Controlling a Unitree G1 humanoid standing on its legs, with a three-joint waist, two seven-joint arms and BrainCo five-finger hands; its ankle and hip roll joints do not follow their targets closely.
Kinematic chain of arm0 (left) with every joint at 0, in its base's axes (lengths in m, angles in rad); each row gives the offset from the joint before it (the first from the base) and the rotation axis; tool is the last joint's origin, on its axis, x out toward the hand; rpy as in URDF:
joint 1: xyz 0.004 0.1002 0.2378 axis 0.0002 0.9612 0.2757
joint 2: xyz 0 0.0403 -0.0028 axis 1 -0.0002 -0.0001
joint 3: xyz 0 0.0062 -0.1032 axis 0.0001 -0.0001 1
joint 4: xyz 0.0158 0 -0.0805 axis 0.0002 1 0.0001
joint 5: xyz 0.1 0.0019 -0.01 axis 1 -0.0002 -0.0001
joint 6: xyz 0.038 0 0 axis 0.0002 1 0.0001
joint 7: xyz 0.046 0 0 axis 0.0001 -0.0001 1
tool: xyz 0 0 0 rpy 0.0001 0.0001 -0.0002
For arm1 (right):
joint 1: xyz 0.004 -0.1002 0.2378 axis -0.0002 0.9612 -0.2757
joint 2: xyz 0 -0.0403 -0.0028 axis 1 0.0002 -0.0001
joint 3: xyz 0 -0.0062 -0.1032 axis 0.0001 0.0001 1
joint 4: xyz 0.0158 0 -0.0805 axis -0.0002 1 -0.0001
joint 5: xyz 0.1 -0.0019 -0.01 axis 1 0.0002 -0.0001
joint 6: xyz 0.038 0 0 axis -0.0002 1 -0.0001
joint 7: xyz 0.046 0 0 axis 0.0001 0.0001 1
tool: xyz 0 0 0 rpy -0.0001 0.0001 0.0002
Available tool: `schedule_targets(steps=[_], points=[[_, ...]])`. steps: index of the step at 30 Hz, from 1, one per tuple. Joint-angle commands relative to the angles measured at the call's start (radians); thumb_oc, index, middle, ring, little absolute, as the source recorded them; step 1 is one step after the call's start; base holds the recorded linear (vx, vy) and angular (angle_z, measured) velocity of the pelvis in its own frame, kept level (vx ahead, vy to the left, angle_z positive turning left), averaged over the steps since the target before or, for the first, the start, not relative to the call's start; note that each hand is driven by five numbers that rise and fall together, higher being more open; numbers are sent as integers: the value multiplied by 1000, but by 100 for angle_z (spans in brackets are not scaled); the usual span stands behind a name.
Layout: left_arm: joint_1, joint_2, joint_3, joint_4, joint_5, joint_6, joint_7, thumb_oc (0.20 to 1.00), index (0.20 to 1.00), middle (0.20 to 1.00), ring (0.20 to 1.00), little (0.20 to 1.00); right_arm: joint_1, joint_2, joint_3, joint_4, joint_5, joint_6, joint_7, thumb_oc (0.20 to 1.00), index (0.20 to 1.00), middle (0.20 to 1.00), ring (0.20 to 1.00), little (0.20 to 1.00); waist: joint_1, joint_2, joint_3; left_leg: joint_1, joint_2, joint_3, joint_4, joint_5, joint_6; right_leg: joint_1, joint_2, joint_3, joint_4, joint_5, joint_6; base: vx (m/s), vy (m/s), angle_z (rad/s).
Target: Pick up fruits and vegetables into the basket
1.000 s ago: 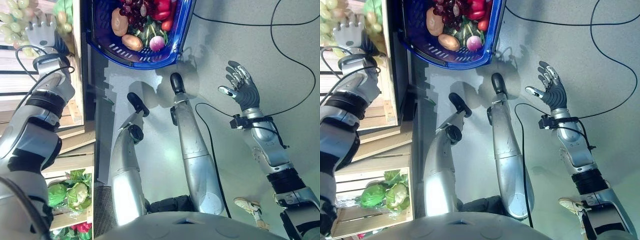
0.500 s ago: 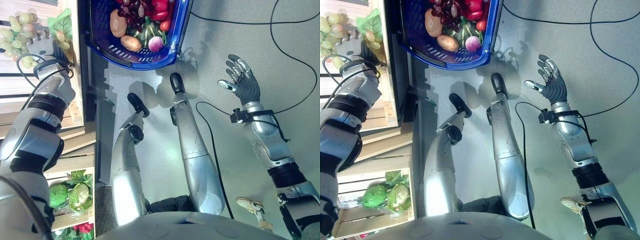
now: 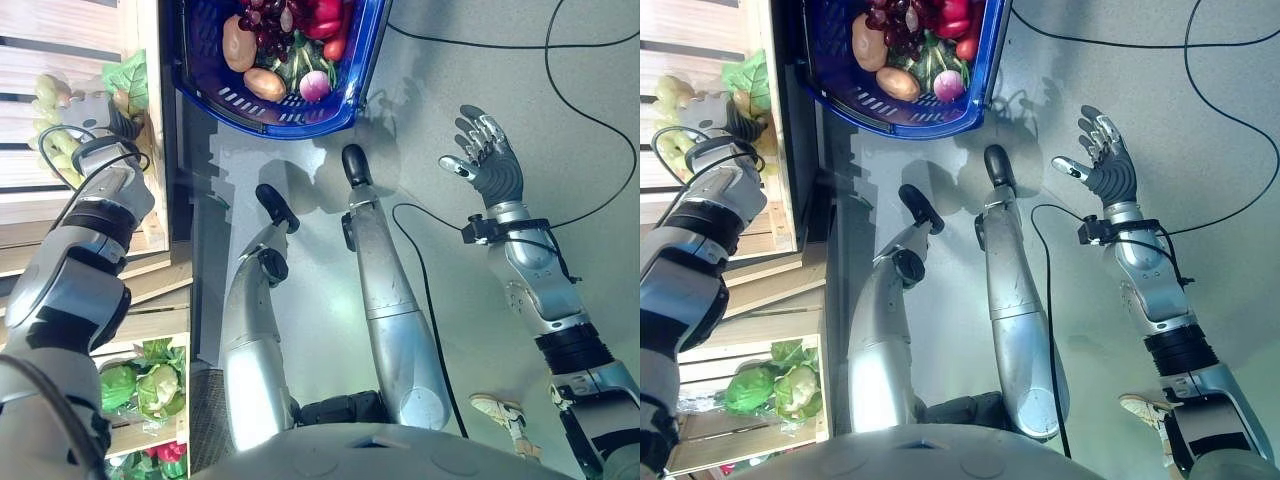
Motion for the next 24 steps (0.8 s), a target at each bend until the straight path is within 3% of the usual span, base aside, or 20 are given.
schedule_targets(steps=[1, 9, 15, 24], points=[[78, 9, 63, 51, -126, -3, 90, 200, 200, 200, 200, 200, 33, 13, 10, -52, 13, -50, -8, 1000, 1000, 1000, 1000, 1000, -28, 3, -50, -15, -52, -4, 30, -29, 29, 27, 35, -71, -49, 27, 47, 0, 0, 0], [140, -17, 189, 9, -327, -102, 147, 200, 200, 200, 200, 200, 54, 28, -7, -84, -13, -30, 4, 1000, 1000, 1000, 1000, 1000, -20, 3, -50, 43, -61, -7, 2, -26, 31, 83, 33, -77, -73, 26, 49, -6, 4, 1], [214, -36, 326, -45, -581, -243, 191, 200, 200, 200, 200, 200, 82, 40, -25, -121, -49, 16, 13, 1000, 1000, 1000, 1000, 1000, -10, 6, -50, 109, -69, -8, -20, -27, 34, 149, 28, -87, -90, 20, 49, -18, 20, 4], [334, -80, 452, -263, -843, -509, 140, 200, 200, 200, 200, 200, 99, 14, 10, -137, -318, 177, 90, 1000, 1000, 1000, 1000, 1000, 20, 8, -50, 214, -82, -19, -39, -41, 44, 266, 18, -115, -112, 5, 44, -22, -3, 7]])
